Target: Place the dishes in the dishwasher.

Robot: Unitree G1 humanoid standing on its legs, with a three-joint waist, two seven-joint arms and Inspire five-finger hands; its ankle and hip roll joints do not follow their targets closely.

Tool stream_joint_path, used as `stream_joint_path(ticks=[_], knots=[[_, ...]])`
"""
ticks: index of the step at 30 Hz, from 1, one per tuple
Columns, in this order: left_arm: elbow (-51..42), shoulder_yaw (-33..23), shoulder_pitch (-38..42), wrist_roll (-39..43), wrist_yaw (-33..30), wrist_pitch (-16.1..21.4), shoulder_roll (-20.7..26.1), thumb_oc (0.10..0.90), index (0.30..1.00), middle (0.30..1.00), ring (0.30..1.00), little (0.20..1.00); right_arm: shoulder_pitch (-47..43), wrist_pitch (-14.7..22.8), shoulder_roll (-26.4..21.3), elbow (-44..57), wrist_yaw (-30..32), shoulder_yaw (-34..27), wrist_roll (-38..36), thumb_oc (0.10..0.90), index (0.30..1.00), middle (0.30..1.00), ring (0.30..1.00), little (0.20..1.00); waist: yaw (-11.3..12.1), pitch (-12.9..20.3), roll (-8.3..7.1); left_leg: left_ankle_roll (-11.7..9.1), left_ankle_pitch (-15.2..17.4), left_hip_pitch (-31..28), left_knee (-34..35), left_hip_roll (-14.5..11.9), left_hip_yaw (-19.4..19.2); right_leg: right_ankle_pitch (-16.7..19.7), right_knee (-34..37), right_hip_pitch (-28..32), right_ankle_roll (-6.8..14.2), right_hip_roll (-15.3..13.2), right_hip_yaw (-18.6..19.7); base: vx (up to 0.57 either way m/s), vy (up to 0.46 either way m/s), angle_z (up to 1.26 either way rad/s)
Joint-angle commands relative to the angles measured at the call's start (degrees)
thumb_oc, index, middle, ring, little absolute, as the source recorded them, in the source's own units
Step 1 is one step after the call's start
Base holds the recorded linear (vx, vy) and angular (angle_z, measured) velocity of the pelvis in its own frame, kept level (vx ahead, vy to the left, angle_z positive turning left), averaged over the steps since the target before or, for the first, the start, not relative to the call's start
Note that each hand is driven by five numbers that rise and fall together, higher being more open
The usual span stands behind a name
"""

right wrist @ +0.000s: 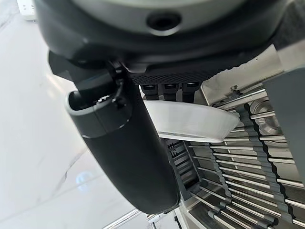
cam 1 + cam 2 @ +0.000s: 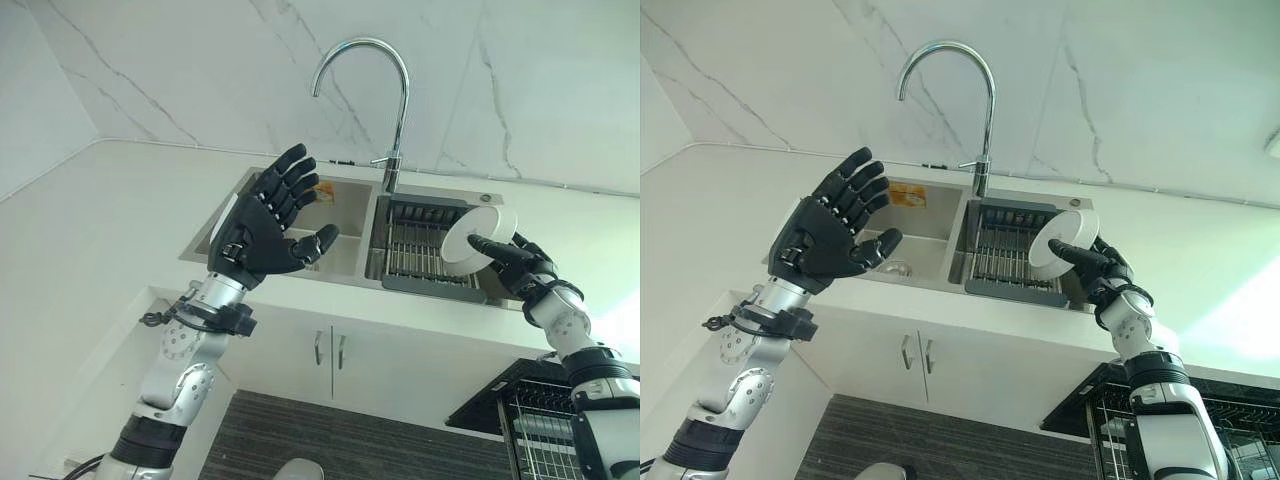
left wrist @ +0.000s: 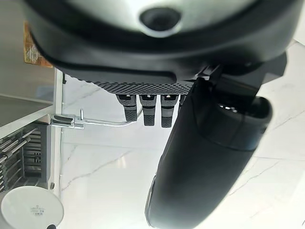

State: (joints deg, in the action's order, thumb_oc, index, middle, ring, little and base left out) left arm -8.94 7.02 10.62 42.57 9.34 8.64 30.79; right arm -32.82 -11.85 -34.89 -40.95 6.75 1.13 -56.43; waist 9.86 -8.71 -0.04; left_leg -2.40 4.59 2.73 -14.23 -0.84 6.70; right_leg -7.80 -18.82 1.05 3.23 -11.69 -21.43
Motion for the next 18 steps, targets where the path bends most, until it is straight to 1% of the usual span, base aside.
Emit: stream_joint_path(ticks=[1, 3, 6, 7, 8, 10, 14, 18], knots=[[-2.2, 0.5, 6.6, 2.5, -0.3, 3.7, 2.8, 0.8, 0.9, 0.9, 0.9, 0.9, -10.9, 5.6, -5.1, -2.6, 0.1, 1.1, -1.8, 0.8, 0.9, 0.9, 0.9, 0.9, 0.7, 6.5, -1.88, -1.0, 7.5, -2.5, -3.0, -2.3, -2.9, -3.0, 1.6, 2.1, 2.1, -0.2, 3.6, 0.0, 0.0, 0.0], [-2.3, 1.0, 6.7, 2.6, -0.4, 3.7, 2.9, 0.8, 0.9, 0.9, 0.9, 0.9, -11.5, 6.1, -5.7, -3.5, 1.0, 1.2, -1.3, 0.8, 0.9, 0.9, 0.9, 0.9, 1.0, 6.4, -1.83, -1.0, 7.4, -2.5, -3.0, -2.2, -2.6, -3.0, 1.6, 2.2, 2.1, -0.4, 3.3, 0.02, 0.002, 0.04], [-2.2, 1.0, 6.4, 3.0, -0.2, 3.7, 3.1, 0.8, 0.9, 0.9, 0.9, 0.9, -12.0, 5.9, -6.3, -4.3, 1.2, 1.3, -1.1, 0.8, 0.9, 0.9, 0.9, 0.9, 1.2, 6.4, -1.81, -1.1, 7.4, -2.6, -3.0, -2.2, -2.4, -3.0, 1.6, 2.4, 2.1, -0.4, 3.2, 0.02, 0.003, 0.07], [-2.0, 1.2, 6.5, 3.2, -0.1, 3.6, 3.3, 0.8, 0.9, 0.9, 0.9, 0.9, -12.4, 5.9, -6.6, -5.3, 0.8, 1.5, -1.1, 0.657, 0.686, 0.686, 0.686, 0.686, 1.3, 6.5, -1.8, -1.1, 7.3, -2.6, -3.0, -2.1, -2.3, -3.0, 1.6, 2.4, 2.1, -0.4, 3.1, 0.01, -0.001, 0.05], [-1.9, 1.3, 6.6, 3.2, 0.0, 3.5, 3.3, 0.8, 0.9, 0.9, 0.9, 0.9, -12.7, 6.0, -6.7, -5.8, 0.9, 1.7, -1.2, 0.4, 0.3, 0.3, 0.3, 0.3, 1.4, 6.5, -1.81, -1.1, 7.3, -2.5, -3.0, -2.1, -2.3, -3.1, 1.6, 2.5, 2.1, -0.4, 3.0, 0.0, 0.0, 0.0], [-1.8, 1.6, 6.9, 3.3, -0.1, 3.2, 3.2, 0.8, 0.9, 0.9, 0.9, 0.9, -13.6, 5.4, -6.8, -6.7, 1.8, 2.1, -2.1, 0.4, 0.3, 0.3, 0.3, 0.3, 1.5, 6.5, -1.78, -1.1, 7.2, -2.6, -3.0, -2.0, -2.1, -3.1, 1.6, 2.5, 2.1, -0.4, 3.0, 0.01, 0.005, 0.05], [-1.7, 2.2, 7.1, 3.8, -0.4, 3.2, 3.5, 0.8, 0.9, 0.9, 0.9, 0.9, -15.1, 5.7, -6.8, -8.4, 3.7, 2.7, -1.4, 0.4, 0.3, 0.3, 0.3, 0.3, 1.7, 6.8, -1.68, -1.2, 7.1, -2.5, -3.0, -2.1, -1.9, -3.2, 1.6, 2.5, 2.0, -0.4, 2.9, 0.0, 0.013, 0.1], [-1.8, 2.7, 7.3, 4.0, -0.8, 2.4, 3.2, 0.8, 0.9, 0.9, 0.9, 0.9, -15.8, 5.3, -6.5, -9.2, 3.4, 3.1, -1.6, 0.4, 0.3, 0.3, 0.3, 0.3, 1.8, 6.8, -1.63, -1.2, 7.1, -2.5, -3.0, -2.0, -1.8, -3.2, 1.6, 2.5, 2.0, -0.5, 2.8, 0.0, 0.004, 0.01]])
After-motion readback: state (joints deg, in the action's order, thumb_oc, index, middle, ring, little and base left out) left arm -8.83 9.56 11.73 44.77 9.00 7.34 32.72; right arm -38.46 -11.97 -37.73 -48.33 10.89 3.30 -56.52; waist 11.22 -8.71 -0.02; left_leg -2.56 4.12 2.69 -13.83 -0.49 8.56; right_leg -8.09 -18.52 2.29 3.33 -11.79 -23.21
